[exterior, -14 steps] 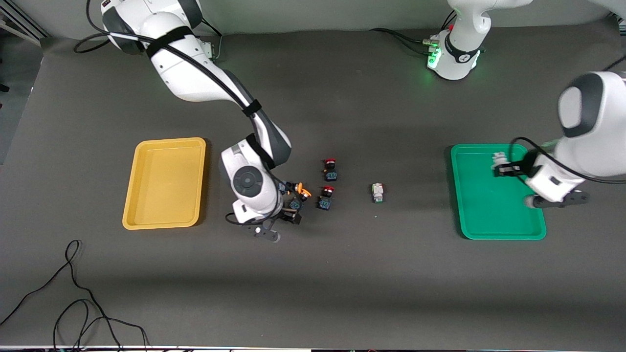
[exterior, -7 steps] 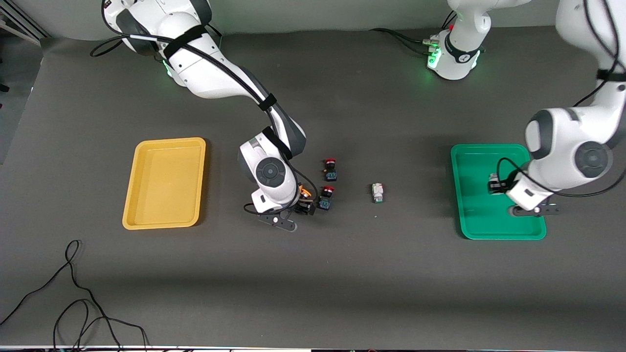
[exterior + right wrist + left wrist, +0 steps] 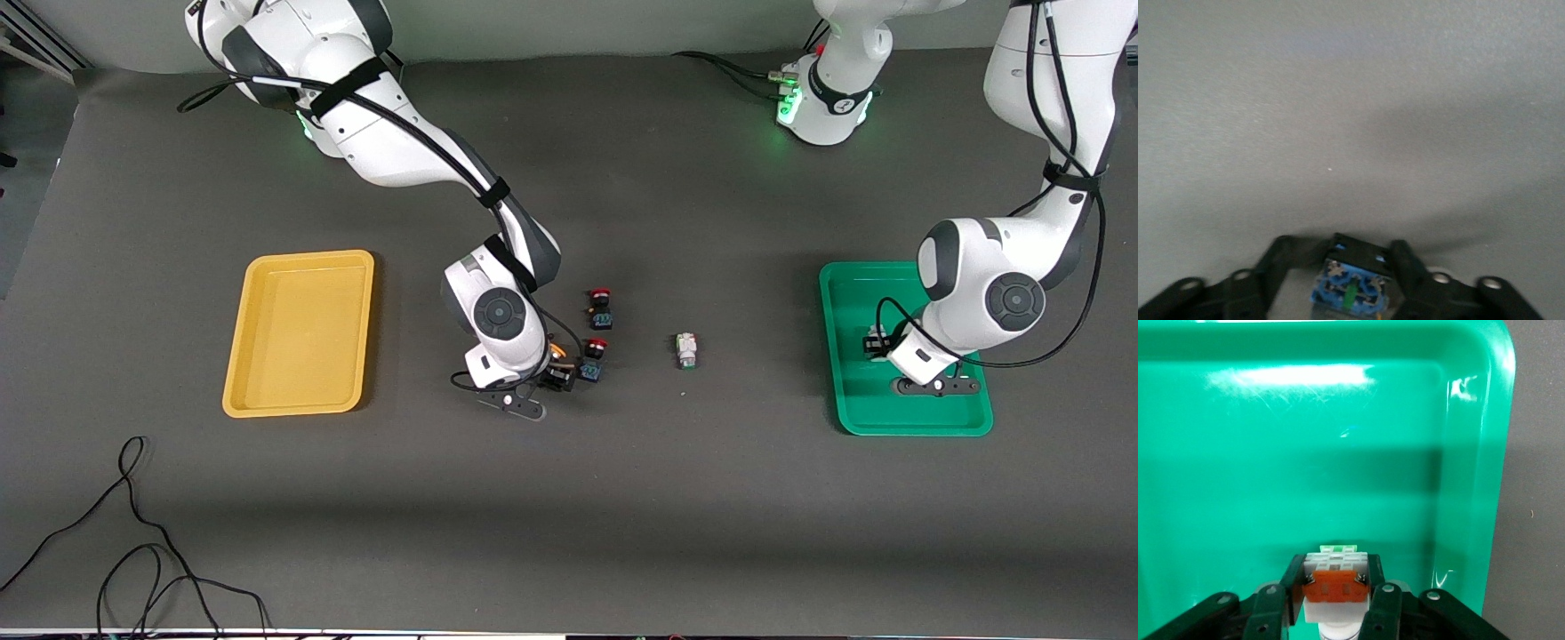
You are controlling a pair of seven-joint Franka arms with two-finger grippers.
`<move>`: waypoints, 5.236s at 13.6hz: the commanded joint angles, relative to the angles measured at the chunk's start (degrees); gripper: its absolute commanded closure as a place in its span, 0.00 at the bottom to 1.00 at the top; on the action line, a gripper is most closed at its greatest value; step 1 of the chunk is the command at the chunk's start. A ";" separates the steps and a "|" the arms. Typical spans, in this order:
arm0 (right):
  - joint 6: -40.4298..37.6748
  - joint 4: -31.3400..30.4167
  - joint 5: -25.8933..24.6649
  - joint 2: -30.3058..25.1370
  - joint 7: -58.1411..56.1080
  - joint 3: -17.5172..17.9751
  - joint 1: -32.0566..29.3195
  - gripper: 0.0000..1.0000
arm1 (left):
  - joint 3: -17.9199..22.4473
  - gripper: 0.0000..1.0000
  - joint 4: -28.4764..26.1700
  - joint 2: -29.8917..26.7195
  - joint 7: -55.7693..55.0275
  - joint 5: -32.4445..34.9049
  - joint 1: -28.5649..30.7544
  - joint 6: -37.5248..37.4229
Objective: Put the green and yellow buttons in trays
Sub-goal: 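Lower the white button into the green tray while the right gripper grasps blue button, then grasp the second white button with the left gripper while the right carries blue button, then release the blue button in the yellow tray while the left gripper carries white button, then release the white button in the green tray while the right gripper grasps blue button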
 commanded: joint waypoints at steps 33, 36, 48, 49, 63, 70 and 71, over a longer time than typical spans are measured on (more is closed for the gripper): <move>-0.40 -37.84 -0.30 -27.90 -55.95 -7.70 -20.28 1.00 | -4.61 0.37 15.71 10.35 -43.19 -0.98 -29.62 -4.03; -0.40 -37.76 -0.30 -27.64 -56.04 -8.58 -20.46 1.00 | -4.61 0.76 15.71 10.35 -43.55 -0.98 -29.62 -4.73; -1.27 -37.49 0.40 -29.66 -54.81 -9.29 -19.93 0.00 | -4.52 0.88 21.42 -10.38 -23.65 -7.93 -10.59 -37.40; -2.32 -37.23 0.84 -30.01 -54.38 -9.02 -19.23 0.00 | -4.35 0.88 21.33 -11.09 -19.16 -7.67 -7.42 -39.70; -2.68 -14.73 11.92 -16.83 24.34 -8.76 0.20 0.11 | -4.17 0.87 -1.70 -3.72 4.96 3.67 12.04 -4.39; -2.15 -13.23 13.59 -12.26 36.33 -8.76 6.25 0.13 | -4.26 0.01 -0.03 -3.18 6.71 3.85 11.86 -5.44; -2.15 -13.15 13.59 -11.04 36.42 -8.76 6.87 0.13 | -4.26 0.01 0.76 -3.88 7.33 3.85 12.04 -6.14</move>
